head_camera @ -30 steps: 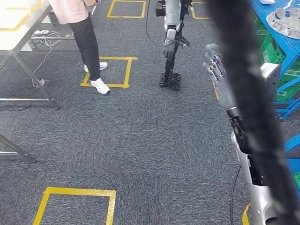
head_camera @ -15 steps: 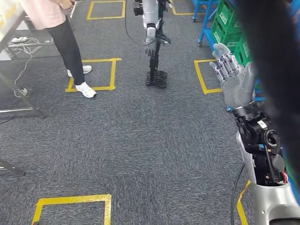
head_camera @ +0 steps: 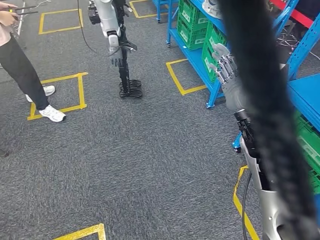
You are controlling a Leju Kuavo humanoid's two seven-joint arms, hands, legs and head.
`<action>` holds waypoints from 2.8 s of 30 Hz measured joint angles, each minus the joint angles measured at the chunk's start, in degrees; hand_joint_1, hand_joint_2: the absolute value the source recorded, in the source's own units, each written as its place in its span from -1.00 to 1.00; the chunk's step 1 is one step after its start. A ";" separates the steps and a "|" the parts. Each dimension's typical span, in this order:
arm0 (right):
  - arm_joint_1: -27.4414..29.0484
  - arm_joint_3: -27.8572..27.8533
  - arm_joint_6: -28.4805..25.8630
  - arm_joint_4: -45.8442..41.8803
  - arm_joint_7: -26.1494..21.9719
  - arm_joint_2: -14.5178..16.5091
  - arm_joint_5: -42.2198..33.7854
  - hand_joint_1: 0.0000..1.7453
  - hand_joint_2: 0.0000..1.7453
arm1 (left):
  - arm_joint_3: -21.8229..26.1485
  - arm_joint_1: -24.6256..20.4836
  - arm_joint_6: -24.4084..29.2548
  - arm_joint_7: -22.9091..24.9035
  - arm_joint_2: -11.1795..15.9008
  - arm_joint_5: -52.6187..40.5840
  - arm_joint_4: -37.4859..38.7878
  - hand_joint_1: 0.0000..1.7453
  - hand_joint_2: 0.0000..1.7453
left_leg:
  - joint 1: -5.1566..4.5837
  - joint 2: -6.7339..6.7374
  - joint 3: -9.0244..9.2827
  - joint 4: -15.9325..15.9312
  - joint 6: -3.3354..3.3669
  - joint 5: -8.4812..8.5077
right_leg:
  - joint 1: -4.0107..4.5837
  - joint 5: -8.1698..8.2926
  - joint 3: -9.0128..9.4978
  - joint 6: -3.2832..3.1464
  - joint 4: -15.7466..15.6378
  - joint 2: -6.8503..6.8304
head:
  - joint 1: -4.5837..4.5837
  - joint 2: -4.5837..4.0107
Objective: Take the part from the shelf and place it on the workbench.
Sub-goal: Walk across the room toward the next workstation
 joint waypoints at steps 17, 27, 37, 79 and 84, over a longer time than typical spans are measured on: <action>-0.54 0.31 0.03 1.29 -0.34 0.31 0.76 -1.00 -1.00 | 0.61 0.05 0.00 0.02 0.06 0.22 0.00 -1.00 -1.00 | -0.68 8.94 2.00 -0.58 -0.09 -1.25 | 0.56 -0.87 1.42 -0.31 -0.62 -8.78 | 0.40 0.00; -0.27 0.31 -0.03 1.47 0.07 0.67 0.52 -1.00 -1.00 | 0.77 0.38 0.16 0.02 0.03 0.15 0.00 -1.00 -1.00 | 0.37 0.99 -2.50 5.63 -1.19 -1.65 | -0.06 -0.60 1.54 -1.01 -0.65 -2.02 | -0.80 0.00; 0.33 -0.07 -0.19 1.26 1.05 0.69 0.50 -1.00 -1.00 | 0.82 -0.04 0.11 0.02 -0.01 -0.35 0.00 -1.00 -1.00 | 0.25 3.49 0.62 -0.71 1.26 -0.12 | -0.51 -7.94 -5.82 1.83 14.04 -5.55 | -0.45 0.00; 0.23 0.01 -0.02 1.45 0.59 0.72 -0.55 -1.00 -1.00 | 0.87 -0.77 -0.06 0.38 0.01 -1.49 0.00 -1.00 -1.00 | -0.17 8.42 2.25 0.70 -1.09 -3.39 | -0.21 -1.27 -0.11 -0.33 0.95 -8.37 | 2.02 0.00; -0.02 0.10 0.20 1.91 0.47 0.73 -0.58 -1.00 -1.00 | 0.87 -0.44 0.02 0.39 -0.12 -1.49 0.00 -1.00 -1.00 | 0.02 3.59 -6.53 17.08 -1.42 -9.76 | -0.26 -1.08 -0.03 -1.43 0.72 -4.96 | 0.42 0.00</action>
